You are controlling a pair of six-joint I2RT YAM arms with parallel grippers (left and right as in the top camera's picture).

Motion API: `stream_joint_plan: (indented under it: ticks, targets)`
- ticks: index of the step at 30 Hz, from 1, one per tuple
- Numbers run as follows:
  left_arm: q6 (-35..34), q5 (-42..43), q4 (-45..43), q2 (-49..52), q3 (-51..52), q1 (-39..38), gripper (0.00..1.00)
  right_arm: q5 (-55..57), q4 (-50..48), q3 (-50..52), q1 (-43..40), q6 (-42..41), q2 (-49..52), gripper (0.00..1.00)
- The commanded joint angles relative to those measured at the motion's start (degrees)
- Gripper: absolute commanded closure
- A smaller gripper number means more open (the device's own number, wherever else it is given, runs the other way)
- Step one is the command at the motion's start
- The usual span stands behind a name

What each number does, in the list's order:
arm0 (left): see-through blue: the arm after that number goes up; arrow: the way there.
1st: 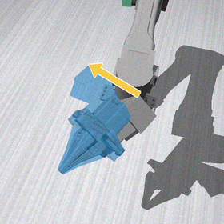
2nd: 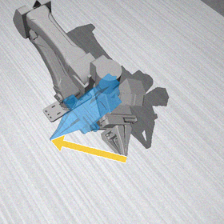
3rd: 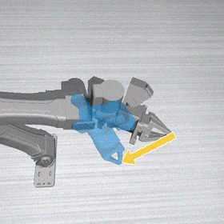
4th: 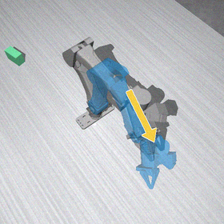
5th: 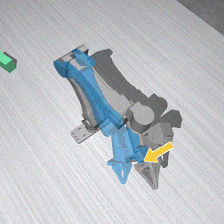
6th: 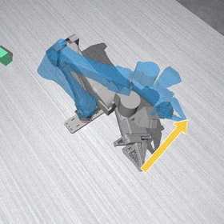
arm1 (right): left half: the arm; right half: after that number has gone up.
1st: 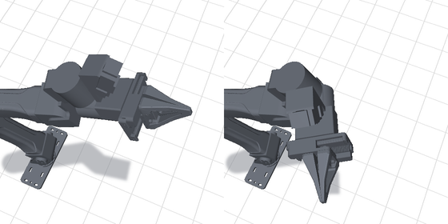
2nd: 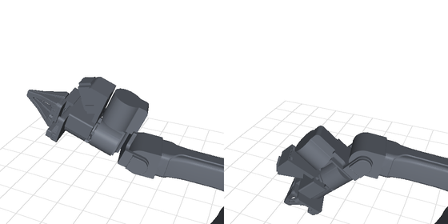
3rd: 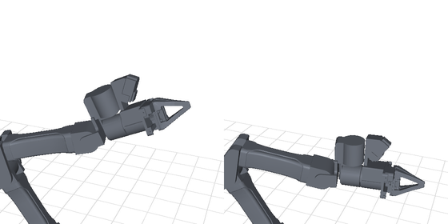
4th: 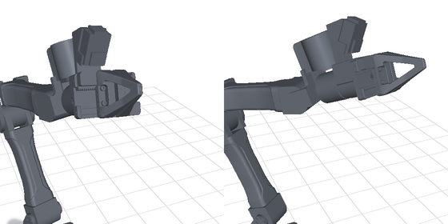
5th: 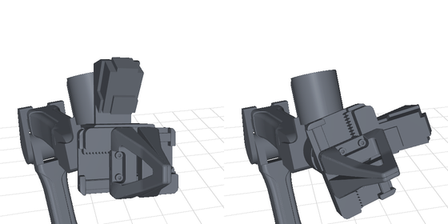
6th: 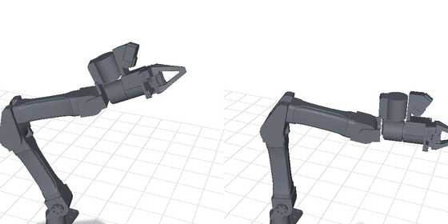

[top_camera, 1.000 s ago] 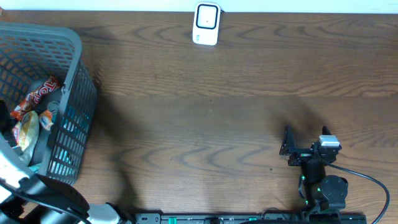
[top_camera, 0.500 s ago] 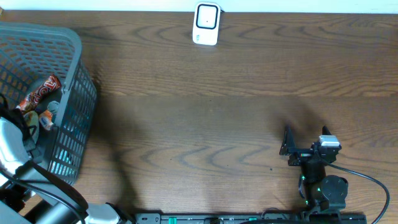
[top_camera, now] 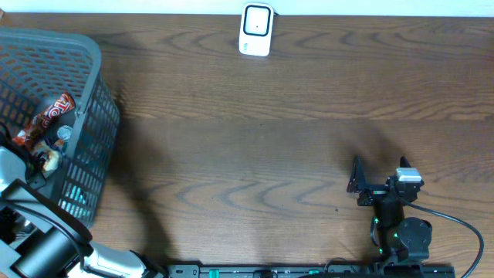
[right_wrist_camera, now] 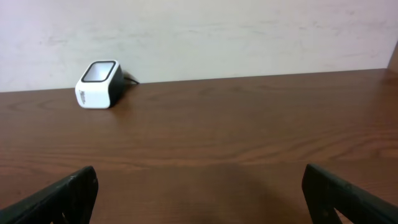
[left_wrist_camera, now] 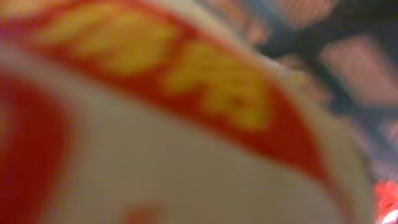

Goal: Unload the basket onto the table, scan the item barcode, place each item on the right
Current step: 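Reach the left gripper into the grey basket toward the yellow snack bag, then grasp the yellow snack bag with the left gripper and lift it out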

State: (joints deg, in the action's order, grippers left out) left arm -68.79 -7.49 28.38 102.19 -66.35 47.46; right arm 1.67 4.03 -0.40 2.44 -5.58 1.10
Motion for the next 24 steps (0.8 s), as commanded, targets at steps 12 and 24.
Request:
stream_joint_plan:
  ticks: [12, 24]
  targets:
    - [12.9, 14.6, -0.9, -27.3, 0.1, 0.5, 0.93, -0.1, 0.2, 0.1, -0.2, 0.5, -0.1, 0.01]
    - [12.8, 37.8, -10.2, -46.2, 0.1, 0.3, 0.92, -0.1, 0.2, 0.1, -0.2, 0.5, -0.1, 0.01]
